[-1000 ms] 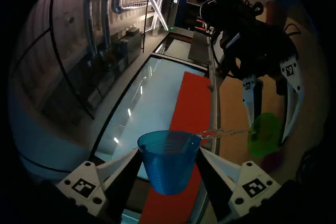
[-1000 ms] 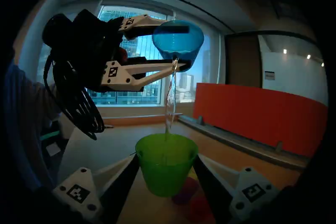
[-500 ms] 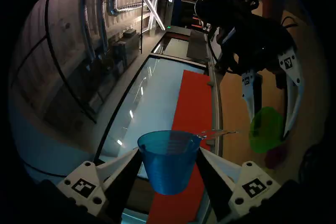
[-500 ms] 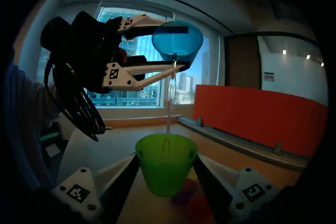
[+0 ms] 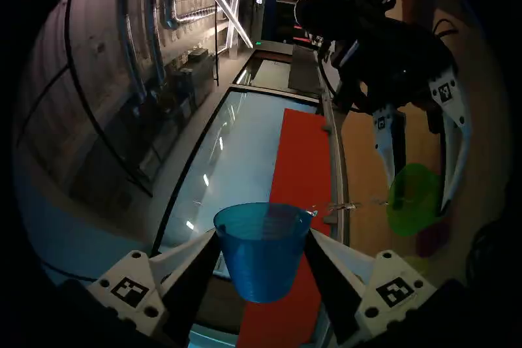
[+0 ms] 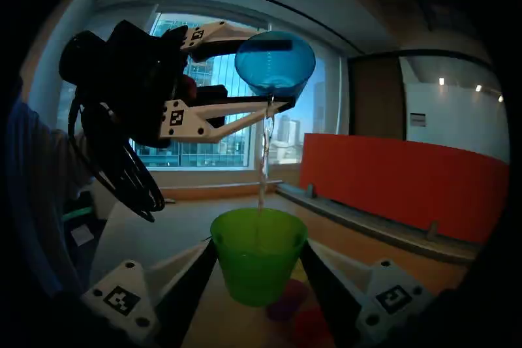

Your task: Pour water

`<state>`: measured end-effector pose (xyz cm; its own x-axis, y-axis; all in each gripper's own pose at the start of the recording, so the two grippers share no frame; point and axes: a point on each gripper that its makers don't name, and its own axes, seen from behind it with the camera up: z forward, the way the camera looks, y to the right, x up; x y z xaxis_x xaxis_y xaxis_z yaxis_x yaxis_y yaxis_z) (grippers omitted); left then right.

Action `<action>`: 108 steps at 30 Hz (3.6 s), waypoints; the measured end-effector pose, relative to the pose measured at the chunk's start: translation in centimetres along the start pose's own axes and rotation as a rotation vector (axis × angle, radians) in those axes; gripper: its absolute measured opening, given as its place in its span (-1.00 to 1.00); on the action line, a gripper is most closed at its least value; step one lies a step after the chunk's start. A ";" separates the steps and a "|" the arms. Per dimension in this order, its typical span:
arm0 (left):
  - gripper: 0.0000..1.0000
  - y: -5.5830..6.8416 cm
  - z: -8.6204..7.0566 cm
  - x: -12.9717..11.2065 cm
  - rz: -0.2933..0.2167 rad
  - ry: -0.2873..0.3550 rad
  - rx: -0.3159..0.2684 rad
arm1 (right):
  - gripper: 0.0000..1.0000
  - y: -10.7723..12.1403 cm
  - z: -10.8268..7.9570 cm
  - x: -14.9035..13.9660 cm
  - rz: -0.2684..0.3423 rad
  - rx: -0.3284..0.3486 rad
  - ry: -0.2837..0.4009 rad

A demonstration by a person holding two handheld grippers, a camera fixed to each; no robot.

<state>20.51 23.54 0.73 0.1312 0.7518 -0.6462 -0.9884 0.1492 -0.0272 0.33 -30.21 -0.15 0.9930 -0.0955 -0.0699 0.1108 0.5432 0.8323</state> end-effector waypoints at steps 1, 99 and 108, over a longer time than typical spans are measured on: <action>0.69 0.0 0.0 0.0 0.005 0.000 -0.001 | 0.78 0.0 0.0 0.1 0.000 0.000 0.001; 0.69 0.1 -0.7 -3.0 -0.590 -0.077 0.042 | 0.78 0.7 -0.4 1.6 -0.002 -0.029 0.034; 0.69 1.0 -0.5 -4.4 -0.802 -0.114 0.032 | 0.78 0.6 -0.4 2.2 -0.002 -0.031 0.039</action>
<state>18.94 20.05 3.12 0.8077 0.4689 -0.3574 -0.5878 0.6876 -0.4262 2.56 -29.79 -0.02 0.9935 -0.0647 -0.0937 0.1138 0.5685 0.8147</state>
